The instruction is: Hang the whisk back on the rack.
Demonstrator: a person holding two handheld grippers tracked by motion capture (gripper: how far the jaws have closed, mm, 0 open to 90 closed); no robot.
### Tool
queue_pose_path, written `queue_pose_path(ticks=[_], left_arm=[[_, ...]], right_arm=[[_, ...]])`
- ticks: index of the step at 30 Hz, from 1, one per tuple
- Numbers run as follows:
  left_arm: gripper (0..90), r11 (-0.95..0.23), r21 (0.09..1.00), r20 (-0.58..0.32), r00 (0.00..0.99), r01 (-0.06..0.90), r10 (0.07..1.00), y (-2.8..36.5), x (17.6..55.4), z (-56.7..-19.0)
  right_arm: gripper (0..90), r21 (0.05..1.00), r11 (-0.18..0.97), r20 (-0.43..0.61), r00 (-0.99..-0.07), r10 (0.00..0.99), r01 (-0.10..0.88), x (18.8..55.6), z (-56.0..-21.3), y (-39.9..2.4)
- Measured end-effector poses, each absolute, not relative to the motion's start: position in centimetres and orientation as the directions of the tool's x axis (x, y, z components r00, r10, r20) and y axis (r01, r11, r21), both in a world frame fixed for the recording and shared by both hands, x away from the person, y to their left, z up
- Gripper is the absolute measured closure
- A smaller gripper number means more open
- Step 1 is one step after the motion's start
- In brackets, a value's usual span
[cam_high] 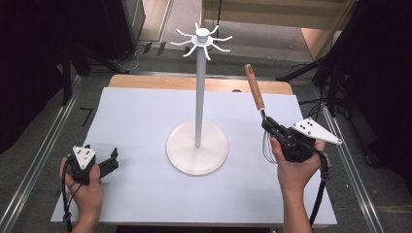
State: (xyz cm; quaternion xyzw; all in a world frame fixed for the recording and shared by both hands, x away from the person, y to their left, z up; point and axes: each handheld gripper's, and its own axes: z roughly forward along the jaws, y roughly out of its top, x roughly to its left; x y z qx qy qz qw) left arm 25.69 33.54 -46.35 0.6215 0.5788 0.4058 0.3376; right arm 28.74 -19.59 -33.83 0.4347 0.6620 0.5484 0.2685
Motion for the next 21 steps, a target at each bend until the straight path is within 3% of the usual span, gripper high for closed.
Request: queue_pose_path(ticks=[21], left_arm=[[13.2, -0.103, 0.891, 0.115, -0.001, 0.442, 0.993, 33.5, 25.7, -46.4]], right_arm=[[84.5, 0.991, -0.078, 0.127, -0.539, 0.832, 0.112, 25.9, -31.4, -18.7]])
